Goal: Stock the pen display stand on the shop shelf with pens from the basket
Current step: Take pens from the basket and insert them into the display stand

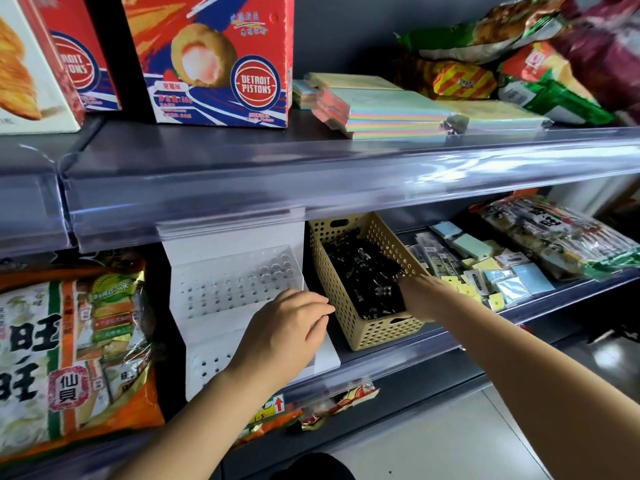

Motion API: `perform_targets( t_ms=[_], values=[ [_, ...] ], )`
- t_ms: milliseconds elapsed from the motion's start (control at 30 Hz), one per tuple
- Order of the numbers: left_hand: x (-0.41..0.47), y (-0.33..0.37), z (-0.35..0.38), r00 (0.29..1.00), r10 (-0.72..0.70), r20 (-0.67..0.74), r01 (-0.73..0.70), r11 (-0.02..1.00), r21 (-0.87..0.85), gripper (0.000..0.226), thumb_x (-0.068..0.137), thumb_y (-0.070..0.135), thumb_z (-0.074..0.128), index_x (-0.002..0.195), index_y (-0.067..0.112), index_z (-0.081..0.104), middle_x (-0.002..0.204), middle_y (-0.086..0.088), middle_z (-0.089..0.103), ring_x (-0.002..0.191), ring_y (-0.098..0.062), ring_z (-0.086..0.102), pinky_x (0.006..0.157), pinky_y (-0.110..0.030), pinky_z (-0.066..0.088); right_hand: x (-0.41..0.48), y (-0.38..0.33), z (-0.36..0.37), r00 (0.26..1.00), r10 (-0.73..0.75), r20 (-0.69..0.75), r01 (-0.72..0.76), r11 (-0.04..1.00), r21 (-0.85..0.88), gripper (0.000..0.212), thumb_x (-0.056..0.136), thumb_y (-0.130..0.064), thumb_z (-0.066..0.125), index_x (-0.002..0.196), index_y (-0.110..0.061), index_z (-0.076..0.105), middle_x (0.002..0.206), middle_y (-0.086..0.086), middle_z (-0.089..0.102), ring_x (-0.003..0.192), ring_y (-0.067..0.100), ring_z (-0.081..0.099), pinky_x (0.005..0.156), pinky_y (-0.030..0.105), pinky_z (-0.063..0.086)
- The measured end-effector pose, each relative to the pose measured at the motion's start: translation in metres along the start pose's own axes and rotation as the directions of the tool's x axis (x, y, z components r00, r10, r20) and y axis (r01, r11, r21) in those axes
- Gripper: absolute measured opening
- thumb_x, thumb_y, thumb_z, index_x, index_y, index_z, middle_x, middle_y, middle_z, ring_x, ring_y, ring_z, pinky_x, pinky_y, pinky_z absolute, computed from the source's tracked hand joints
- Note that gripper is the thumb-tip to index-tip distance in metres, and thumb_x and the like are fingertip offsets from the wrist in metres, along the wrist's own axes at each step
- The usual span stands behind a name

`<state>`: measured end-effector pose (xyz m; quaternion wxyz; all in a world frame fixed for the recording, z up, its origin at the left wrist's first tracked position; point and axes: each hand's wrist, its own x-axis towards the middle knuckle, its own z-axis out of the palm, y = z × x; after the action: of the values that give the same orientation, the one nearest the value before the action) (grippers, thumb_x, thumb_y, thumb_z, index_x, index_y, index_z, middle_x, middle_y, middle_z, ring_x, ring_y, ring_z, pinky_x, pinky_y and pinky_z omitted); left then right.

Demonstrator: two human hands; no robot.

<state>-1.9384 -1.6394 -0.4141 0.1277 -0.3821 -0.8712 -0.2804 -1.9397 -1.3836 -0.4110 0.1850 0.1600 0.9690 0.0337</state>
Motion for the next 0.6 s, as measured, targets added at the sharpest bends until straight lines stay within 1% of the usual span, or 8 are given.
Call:
perform_targets(
  t_ms=[67, 133, 233, 333, 400, 467, 533, 600],
  values=[
    [-0.001, 0.004, -0.001, 1.000, -0.015, 0.005, 0.015, 1.000, -0.020, 0.021, 0.085, 0.013, 0.065, 0.101, 0.021, 0.074, 0.103, 0.010, 0.070, 0.097, -0.008, 0.062, 0.078, -0.016, 0.042, -0.011, 0.006, -0.005, 1.000, -0.007, -0.014, 0.008, 1.000, 0.017, 0.031, 0.092, 0.003, 0.042, 0.121, -0.004, 0.050, 0.107, 0.010, 0.060, 0.084, 0.020, 0.058, 0.066, 0.025, 0.051],
    [-0.001, 0.008, -0.001, 0.999, -0.027, 0.018, 0.028, 0.998, -0.048, 0.022, 0.089, 0.015, 0.060, 0.105, 0.022, 0.073, 0.107, 0.011, 0.069, 0.101, -0.006, 0.059, 0.081, -0.015, 0.040, -0.019, 0.015, -0.008, 0.998, -0.016, -0.053, 0.018, 0.999, 0.029, 0.029, 0.095, -0.003, 0.039, 0.122, -0.003, 0.049, 0.102, 0.010, 0.059, 0.080, 0.020, 0.057, 0.062, 0.023, 0.047],
    [-0.002, 0.015, 0.000, 0.999, -0.040, 0.027, 0.043, 0.994, -0.096, 0.023, 0.091, 0.018, 0.056, 0.108, 0.023, 0.071, 0.109, 0.013, 0.068, 0.103, -0.004, 0.057, 0.084, -0.014, 0.040, -0.028, 0.029, -0.005, 0.996, -0.035, -0.082, 0.043, 0.994, 0.098, 0.026, 0.098, -0.008, 0.038, 0.121, -0.002, 0.049, 0.094, 0.006, 0.053, 0.061, 0.007, 0.050, 0.045, 0.015, 0.037],
    [-0.003, 0.019, 0.002, 0.995, -0.073, 0.061, 0.082, 0.983, -0.163, 0.024, 0.092, 0.021, 0.056, 0.111, 0.025, 0.070, 0.109, 0.014, 0.067, 0.101, 0.000, 0.058, 0.084, -0.009, 0.040, -0.040, 0.038, -0.002, 0.979, -0.074, -0.190, 0.113, 0.973, 0.202, 0.027, 0.098, -0.016, 0.041, 0.119, -0.002, 0.050, 0.092, 0.005, 0.054, 0.067, 0.011, 0.055, 0.045, 0.013, 0.035],
    [-0.004, 0.020, 0.002, 0.990, -0.111, 0.088, 0.129, 0.962, -0.242, 0.024, 0.091, 0.022, 0.057, 0.111, 0.026, 0.070, 0.106, 0.016, 0.068, 0.096, 0.005, 0.058, 0.081, -0.002, 0.038, -0.054, 0.034, -0.002, 0.969, -0.080, -0.235, 0.154, 0.936, 0.317, 0.024, 0.098, -0.020, 0.043, 0.113, -0.003, 0.050, 0.088, 0.002, 0.053, 0.067, 0.012, 0.050, 0.045, 0.011, 0.034],
    [-0.002, 0.024, 0.003, 0.981, -0.158, 0.113, 0.187, 0.923, -0.337, 0.023, 0.090, 0.024, 0.059, 0.111, 0.026, 0.070, 0.100, 0.019, 0.067, 0.091, 0.009, 0.059, 0.078, 0.000, 0.041, -0.068, 0.023, -0.001, 0.971, -0.084, -0.224, 0.197, 0.812, 0.549, 0.019, 0.098, -0.019, 0.045, 0.107, -0.004, 0.052, 0.076, -0.001, 0.052, 0.059, 0.009, 0.046, 0.044, 0.011, 0.034],
    [0.000, 0.026, 0.003, 0.964, -0.216, 0.154, 0.263, 0.863, -0.432, 0.022, 0.090, 0.025, 0.061, 0.110, 0.026, 0.070, 0.096, 0.019, 0.068, 0.089, 0.010, 0.060, 0.078, -0.003, 0.044, -0.083, 0.006, 0.001, 0.985, -0.073, -0.159, 0.173, 0.548, 0.819, 0.012, 0.097, -0.018, 0.046, 0.101, -0.009, 0.053, 0.070, 0.001, 0.049, 0.056, 0.010, 0.043, 0.048, 0.018, 0.036],
    [0.001, 0.028, 0.003, 0.937, -0.262, 0.230, 0.346, 0.787, -0.511, 0.021, 0.091, 0.028, 0.059, 0.110, 0.026, 0.068, 0.101, 0.015, 0.069, 0.093, 0.010, 0.059, 0.082, -0.005, 0.045, -0.096, -0.011, 0.003, 0.990, -0.103, -0.099, 0.122, 0.252, 0.960, 0.009, 0.097, -0.015, 0.045, 0.097, -0.012, 0.054, 0.066, 0.002, 0.046, 0.057, 0.012, 0.041, 0.052, 0.022, 0.035]
  ],
)
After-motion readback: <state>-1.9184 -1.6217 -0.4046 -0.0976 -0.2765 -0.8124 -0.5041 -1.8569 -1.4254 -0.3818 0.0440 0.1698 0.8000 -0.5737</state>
